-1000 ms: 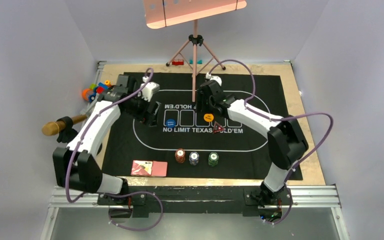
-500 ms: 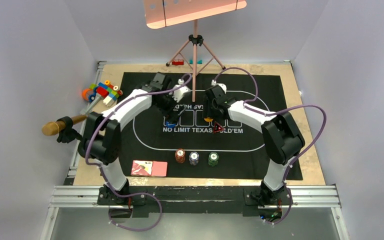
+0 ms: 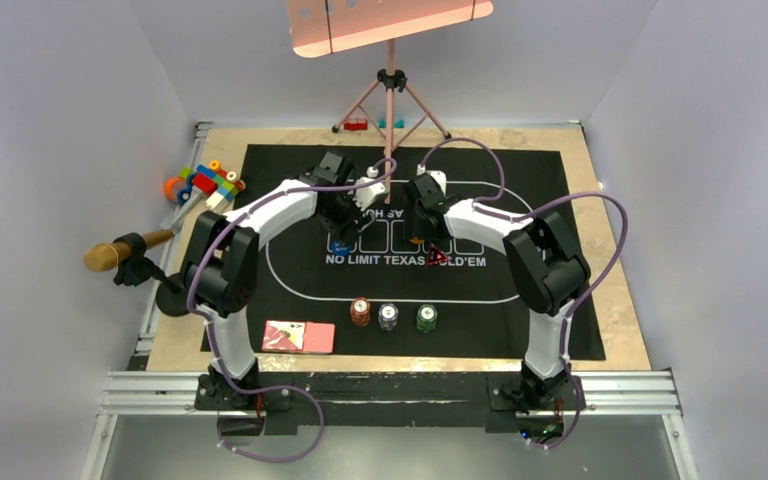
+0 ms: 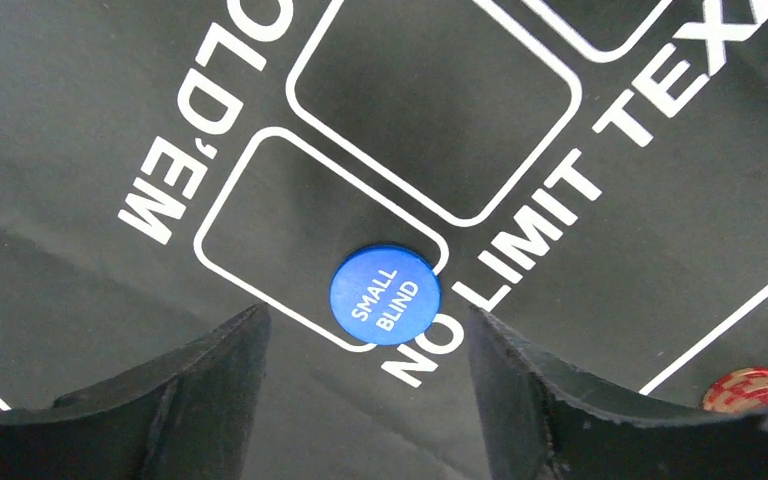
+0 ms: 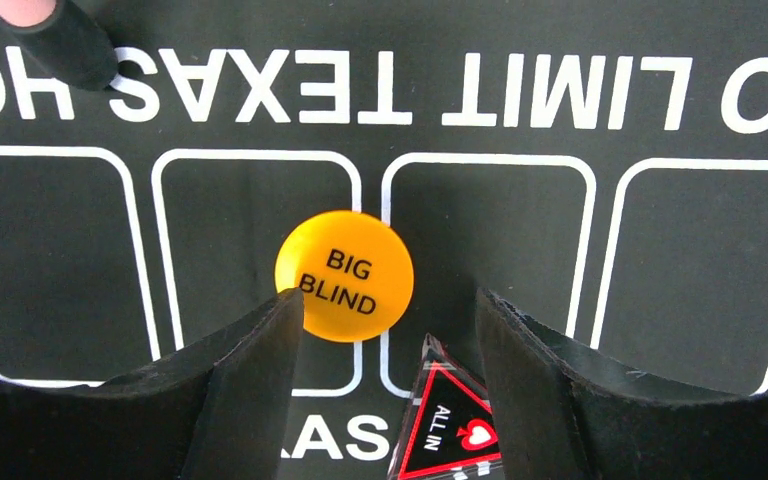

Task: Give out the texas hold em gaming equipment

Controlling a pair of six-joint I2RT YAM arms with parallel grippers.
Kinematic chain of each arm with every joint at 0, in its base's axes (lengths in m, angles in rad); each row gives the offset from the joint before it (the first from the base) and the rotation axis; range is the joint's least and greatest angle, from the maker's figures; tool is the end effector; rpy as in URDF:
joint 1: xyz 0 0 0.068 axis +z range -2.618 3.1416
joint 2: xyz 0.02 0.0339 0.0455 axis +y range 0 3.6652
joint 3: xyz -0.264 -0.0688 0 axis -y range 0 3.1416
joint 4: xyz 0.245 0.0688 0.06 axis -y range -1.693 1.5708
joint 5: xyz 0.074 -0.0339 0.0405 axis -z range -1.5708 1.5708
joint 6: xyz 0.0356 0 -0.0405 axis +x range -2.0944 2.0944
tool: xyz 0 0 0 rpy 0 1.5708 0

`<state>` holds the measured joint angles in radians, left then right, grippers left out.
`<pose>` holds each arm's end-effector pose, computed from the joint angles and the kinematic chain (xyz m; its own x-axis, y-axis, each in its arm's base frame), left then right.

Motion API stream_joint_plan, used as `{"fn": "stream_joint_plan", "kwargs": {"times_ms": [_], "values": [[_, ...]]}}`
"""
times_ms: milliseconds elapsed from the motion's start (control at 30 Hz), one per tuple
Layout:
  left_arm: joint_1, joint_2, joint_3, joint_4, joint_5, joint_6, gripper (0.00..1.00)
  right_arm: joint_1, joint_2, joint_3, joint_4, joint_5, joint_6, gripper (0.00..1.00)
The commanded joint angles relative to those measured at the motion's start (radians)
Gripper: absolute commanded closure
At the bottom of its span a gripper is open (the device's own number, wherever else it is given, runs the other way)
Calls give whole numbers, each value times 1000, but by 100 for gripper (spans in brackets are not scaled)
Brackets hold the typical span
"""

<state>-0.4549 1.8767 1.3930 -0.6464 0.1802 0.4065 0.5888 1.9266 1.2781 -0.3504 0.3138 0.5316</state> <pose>0.3483 -0.1774 0.2058 -0.5482 0.7012 -0.4559 0.7814 0.6238 0.0198 0.3403 0.2140 0.1701 -0.8001 0.0455 -0.5981 0.0189 0.9985 0.0506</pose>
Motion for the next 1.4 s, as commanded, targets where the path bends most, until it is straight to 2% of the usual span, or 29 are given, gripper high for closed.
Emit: {"fn": "stream_joint_plan", "kwargs": {"times_ms": [0,300,400,600,767,867,1067,1233,1367], "values": [[-13,57,64,-50,-61,25,29,4,0,62,-14,43,-15,34],[-29,78,17,-38,-174,67,29,11,62,100,-58,73,-14,35],[-30,83,21,-36,-172,55,27,12,74,101,-63,64,-6,35],[-31,60,55,-58,-52,-38,19,33,74,74,-31,41,9,33],[-37,91,91,-77,-87,-70,17,37,77,56,-21,21,30,32],[-40,129,121,-106,-133,-85,20,40,72,37,-20,24,49,32],[-44,161,122,-115,-177,-87,21,30,50,6,-45,71,70,37],[-44,177,137,-121,-219,-96,22,-25,49,28,-63,98,72,51],[-44,183,139,-122,-247,-99,27,-62,80,83,-93,126,53,52]]}}
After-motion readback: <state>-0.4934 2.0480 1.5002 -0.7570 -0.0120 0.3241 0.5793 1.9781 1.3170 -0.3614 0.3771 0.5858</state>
